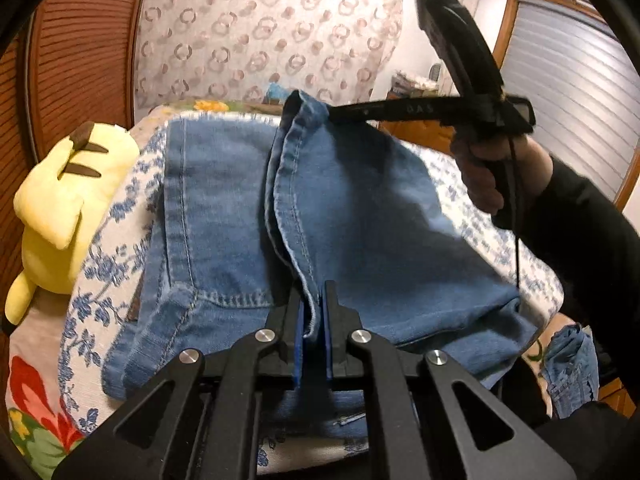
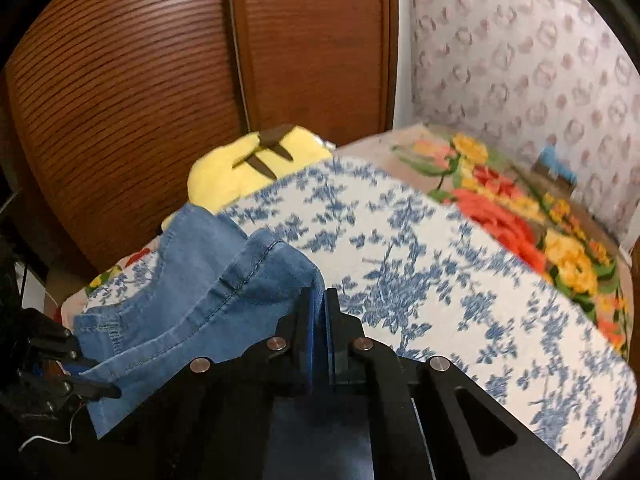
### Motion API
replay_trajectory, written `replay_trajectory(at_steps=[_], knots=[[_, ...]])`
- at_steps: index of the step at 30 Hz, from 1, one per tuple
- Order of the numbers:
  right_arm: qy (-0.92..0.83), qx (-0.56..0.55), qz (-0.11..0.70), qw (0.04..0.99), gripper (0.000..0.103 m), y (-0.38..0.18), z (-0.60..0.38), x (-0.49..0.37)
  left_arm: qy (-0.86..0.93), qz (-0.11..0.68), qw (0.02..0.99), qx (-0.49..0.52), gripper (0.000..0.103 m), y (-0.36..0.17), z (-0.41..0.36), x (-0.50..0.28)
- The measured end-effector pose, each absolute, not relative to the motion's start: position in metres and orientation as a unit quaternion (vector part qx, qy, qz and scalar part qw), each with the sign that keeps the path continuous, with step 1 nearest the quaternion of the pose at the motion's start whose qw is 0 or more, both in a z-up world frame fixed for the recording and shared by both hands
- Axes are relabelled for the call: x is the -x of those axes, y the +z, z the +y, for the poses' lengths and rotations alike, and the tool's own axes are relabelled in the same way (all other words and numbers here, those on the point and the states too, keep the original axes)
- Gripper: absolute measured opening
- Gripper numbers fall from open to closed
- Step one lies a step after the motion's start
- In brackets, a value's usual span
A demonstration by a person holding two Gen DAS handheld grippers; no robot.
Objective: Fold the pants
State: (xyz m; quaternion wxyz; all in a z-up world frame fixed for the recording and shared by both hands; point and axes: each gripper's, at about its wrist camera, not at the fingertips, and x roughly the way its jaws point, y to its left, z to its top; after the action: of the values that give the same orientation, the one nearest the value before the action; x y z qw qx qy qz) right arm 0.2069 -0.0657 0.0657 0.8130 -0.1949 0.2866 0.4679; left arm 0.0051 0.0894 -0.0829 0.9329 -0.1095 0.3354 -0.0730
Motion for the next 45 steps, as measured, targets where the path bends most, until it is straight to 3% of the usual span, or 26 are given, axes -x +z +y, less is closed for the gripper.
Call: replay_trajectory(at_steps=[13,25,28,30,32,33,39,45], knots=[[0.476,0.171,0.187,0.842,0.002,0.113,-0.061,-0.162,-0.053,0.247,0.960,0.118,0.008,-0.026,0.101,0.043],[0.464,0.213,0.248,0.823,0.003,0.069,0.002,-0.174,0.004,0.325,0.937,0.123,0.009,-0.079,0.127,0.036],[0.458,0.208,0.266,0.822,0.022,0.074,-0.007,-0.182,0.004,0.338,0.932,0.130,0.010,-0.086,0.126,0.030],[0.450,0.207,0.263,0.828,0.033,0.084,-0.018,-0.180,0.002,0.342,0.931,0.128,0.022,-0.086,0.125,0.029],[0.444,0.206,0.258,0.833,0.039,0.095,-0.037,-0.172,0.002,0.338,0.933,0.125,0.042,-0.083,0.124,0.029],[0.438,0.205,0.255,0.837,0.043,0.100,-0.046,-0.166,0.003,0.335,0.934,0.122,0.045,-0.081,0.123,0.030],[0.393,0.173,0.250,0.868,0.068,0.115,-0.130,-0.115,0.011,0.321,0.941,0.106,0.047,-0.070,0.119,0.028],[0.337,0.141,0.264,0.893,0.073,0.100,-0.182,-0.047,0.018,0.319,0.943,0.099,0.047,-0.067,0.112,0.022]])
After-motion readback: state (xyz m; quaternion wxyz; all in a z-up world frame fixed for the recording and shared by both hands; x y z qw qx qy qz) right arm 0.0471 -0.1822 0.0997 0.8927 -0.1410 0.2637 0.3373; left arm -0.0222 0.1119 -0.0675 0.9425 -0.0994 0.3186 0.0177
